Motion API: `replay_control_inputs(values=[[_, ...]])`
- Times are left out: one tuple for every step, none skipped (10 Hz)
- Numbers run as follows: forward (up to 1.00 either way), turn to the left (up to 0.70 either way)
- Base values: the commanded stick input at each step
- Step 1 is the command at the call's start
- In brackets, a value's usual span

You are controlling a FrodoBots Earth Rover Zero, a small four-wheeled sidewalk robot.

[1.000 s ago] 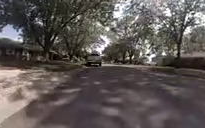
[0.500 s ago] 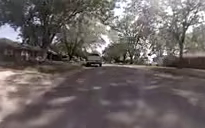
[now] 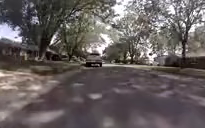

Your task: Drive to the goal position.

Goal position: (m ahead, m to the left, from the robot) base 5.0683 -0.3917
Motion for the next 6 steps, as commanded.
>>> replay_control_inputs(values=[[1.00, 0.00], [1.00, 0.00], [1.00, 0.00], [1.00, 0.00], [1.00, 0.00], [1.00, 0.00]])
